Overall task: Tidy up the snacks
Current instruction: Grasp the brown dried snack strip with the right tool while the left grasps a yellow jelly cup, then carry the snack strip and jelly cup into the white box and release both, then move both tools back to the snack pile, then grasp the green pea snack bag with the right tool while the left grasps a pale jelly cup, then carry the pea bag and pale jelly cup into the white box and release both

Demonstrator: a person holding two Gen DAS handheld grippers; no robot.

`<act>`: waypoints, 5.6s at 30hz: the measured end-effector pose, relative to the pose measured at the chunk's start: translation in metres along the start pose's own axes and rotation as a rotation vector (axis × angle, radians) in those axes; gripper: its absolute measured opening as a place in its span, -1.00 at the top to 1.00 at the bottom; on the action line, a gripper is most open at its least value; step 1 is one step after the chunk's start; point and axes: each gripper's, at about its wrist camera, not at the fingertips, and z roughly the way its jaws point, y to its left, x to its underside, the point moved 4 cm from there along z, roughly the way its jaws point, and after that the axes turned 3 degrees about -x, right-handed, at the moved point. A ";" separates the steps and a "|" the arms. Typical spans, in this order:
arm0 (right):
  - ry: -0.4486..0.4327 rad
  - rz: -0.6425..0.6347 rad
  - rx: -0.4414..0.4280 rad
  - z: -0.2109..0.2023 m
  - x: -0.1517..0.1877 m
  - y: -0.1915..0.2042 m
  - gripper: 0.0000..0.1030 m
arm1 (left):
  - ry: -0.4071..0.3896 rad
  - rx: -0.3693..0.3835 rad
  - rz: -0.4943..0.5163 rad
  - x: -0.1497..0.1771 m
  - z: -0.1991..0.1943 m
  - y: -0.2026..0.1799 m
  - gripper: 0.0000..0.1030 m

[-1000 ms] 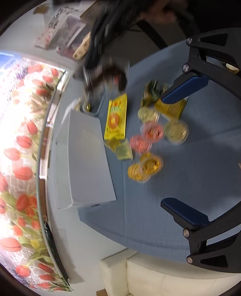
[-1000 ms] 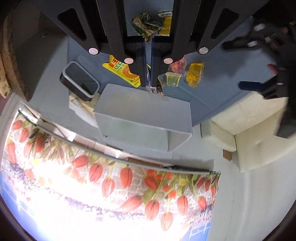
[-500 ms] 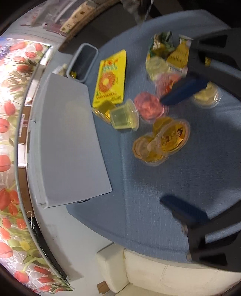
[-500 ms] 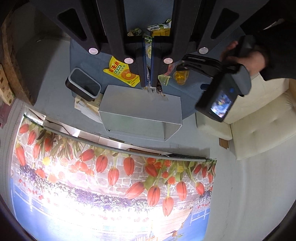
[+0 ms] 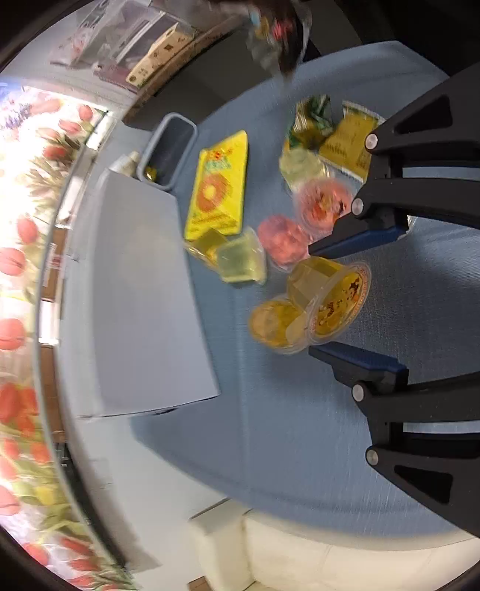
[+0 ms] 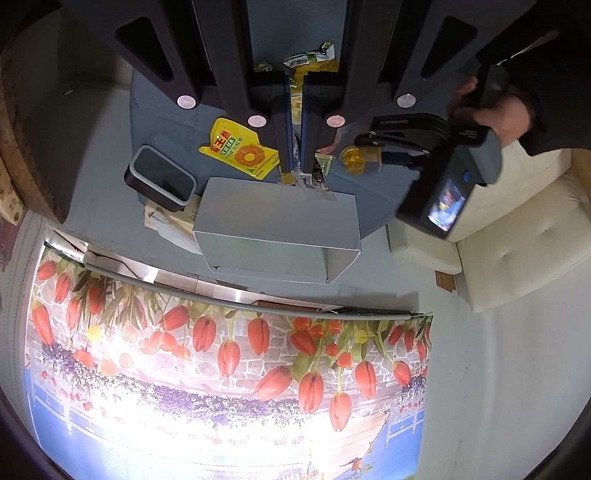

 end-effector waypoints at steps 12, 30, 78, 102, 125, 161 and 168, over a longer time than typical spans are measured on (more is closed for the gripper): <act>-0.057 0.063 0.002 0.014 -0.036 -0.011 0.95 | -0.301 0.018 0.044 -0.070 -0.122 -0.008 0.01; -0.098 0.087 0.045 0.142 -0.166 -0.065 0.95 | -0.314 -0.052 0.050 -0.208 -0.054 0.038 0.01; 0.009 0.155 0.103 0.123 -0.117 -0.083 -1.00 | -0.207 -0.066 0.093 -0.170 -0.045 0.023 -1.00; 0.283 0.388 0.156 0.090 0.098 -0.059 -1.00 | -0.055 0.058 0.090 0.023 -0.089 -0.028 -1.00; 0.310 0.450 0.078 0.117 0.100 -0.059 0.04 | -0.005 0.084 0.091 0.030 -0.056 -0.026 -1.00; 0.140 0.447 0.042 0.003 0.091 -0.048 0.04 | 0.054 0.092 0.178 0.036 -0.007 -0.062 0.18; 0.135 0.425 0.017 0.010 0.080 -0.041 0.04 | -0.026 0.096 0.181 0.019 -0.043 -0.057 0.18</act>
